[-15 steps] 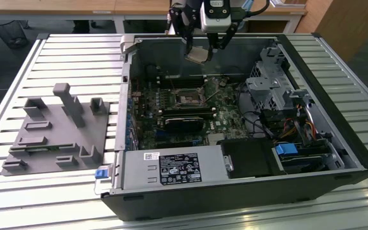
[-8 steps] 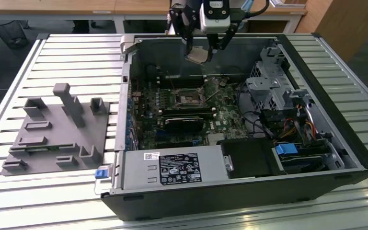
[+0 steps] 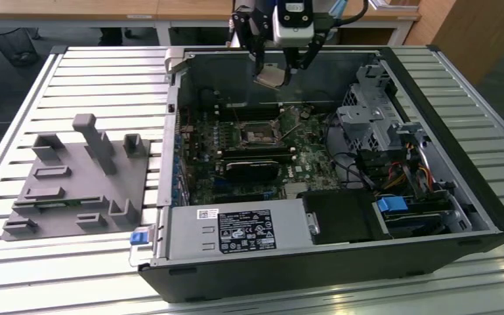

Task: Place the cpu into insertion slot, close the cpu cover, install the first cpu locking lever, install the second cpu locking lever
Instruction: 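Place the cpu into insertion slot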

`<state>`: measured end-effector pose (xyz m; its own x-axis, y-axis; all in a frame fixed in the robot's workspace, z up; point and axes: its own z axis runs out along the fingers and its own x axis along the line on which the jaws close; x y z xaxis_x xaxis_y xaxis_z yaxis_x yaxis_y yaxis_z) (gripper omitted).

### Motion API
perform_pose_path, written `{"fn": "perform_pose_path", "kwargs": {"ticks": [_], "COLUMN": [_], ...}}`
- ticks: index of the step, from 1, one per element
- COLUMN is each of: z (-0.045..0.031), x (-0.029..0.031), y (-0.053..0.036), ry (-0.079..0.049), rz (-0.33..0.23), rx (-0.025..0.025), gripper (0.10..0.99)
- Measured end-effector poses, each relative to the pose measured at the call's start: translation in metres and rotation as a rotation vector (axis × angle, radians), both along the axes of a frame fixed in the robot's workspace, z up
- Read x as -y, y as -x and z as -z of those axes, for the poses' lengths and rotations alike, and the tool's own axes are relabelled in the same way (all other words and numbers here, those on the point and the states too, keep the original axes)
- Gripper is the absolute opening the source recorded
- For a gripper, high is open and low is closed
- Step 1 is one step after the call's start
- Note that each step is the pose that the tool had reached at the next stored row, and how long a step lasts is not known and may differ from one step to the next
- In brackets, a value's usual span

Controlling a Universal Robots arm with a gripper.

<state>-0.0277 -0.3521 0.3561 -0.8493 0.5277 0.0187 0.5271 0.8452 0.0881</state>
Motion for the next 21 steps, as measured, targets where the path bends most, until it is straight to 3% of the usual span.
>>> {"fn": "perform_pose_path", "kwargs": {"ticks": [13,21], "z": [0.0028,0.0051], "x": [-0.0001,-0.0003], "y": [0.0,0.0], "ry": [0.0,0.001], "rz": [0.032,0.081], "rx": [0.0,0.0], "gripper": [0.541,0.541]}}
